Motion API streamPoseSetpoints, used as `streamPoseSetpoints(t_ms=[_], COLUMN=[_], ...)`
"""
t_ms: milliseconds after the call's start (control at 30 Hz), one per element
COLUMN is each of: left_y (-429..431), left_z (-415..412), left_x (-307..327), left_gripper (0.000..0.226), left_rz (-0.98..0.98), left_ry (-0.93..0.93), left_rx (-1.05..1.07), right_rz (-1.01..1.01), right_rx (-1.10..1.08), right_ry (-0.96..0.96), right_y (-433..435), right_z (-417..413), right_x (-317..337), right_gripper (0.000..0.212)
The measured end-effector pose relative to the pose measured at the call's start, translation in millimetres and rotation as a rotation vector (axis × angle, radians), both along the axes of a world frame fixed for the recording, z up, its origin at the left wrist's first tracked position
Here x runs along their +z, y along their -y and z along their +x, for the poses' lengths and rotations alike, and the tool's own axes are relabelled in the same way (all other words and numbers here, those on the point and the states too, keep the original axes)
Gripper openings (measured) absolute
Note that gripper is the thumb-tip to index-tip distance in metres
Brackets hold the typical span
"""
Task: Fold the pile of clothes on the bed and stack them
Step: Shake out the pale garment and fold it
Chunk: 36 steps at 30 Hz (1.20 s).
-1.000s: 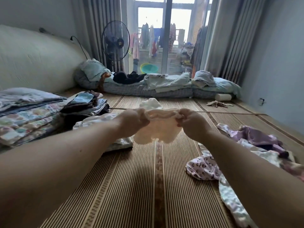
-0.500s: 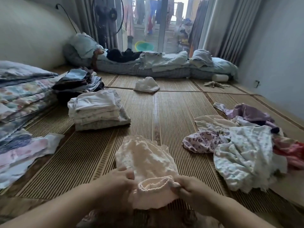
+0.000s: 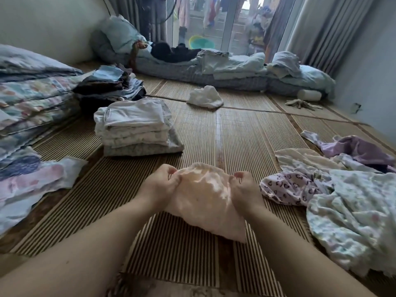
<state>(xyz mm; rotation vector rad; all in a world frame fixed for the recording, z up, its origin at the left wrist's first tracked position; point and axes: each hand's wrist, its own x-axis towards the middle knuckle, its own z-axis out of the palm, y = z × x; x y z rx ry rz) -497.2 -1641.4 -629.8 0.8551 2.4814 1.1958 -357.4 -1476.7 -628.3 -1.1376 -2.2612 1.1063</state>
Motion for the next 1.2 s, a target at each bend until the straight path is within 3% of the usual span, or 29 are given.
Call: streamPoseSetpoints(t_ms=[100,167,233,300,400,500,600,733,800,933,1033,1200], left_y=[-7,-11,-13,-11,-9,-14,-17,-9,-3,9,12,19], left_z=[-3,2,4,4,8,11,10,9,8,1,-21,-98], left_x=[-9,-12,-21,-27,-28,-22,-16,-6,2,26,58,115], left_gripper=[0.053,0.055,0.052,0.053,0.057,0.061,0.055,0.053,0.059,0.066,0.064,0.058], left_rz=[-0.019,-0.138,-0.356,-0.532,-0.612,-0.635,-0.429,-0.069,0.046,0.311,0.534,0.615], left_ry=[-0.049,-0.173,-0.223,-0.143,-0.008,0.016,0.108,0.332,0.414,0.449,0.444,0.243], left_rx=[-0.067,-0.239,-0.385,-0.406,-0.335,-0.315,-0.273,-0.212,-0.191,-0.166,-0.169,-0.106], right_rz=[0.215,0.305,0.35,0.344,0.285,0.248,0.141,-0.316,-0.427,-0.435,-0.279,-0.101], right_rx=[0.049,0.186,0.343,0.406,0.318,0.115,0.056,0.027,0.008,0.117,0.228,0.308], right_ry=[0.0,-0.083,0.06,0.344,0.576,0.562,0.396,-0.005,-0.115,-0.245,-0.281,-0.361], right_y=[8,12,19,20,22,25,28,30,29,23,16,-1], right_z=[1,8,9,11,17,19,17,18,20,9,-21,-119], right_x=[-15,-22,-28,-36,-46,-43,-29,-11,-2,30,72,129], right_gripper=[0.04,0.041,0.043,0.056,0.067,0.07,0.07,0.049,0.043,0.038,0.036,0.044])
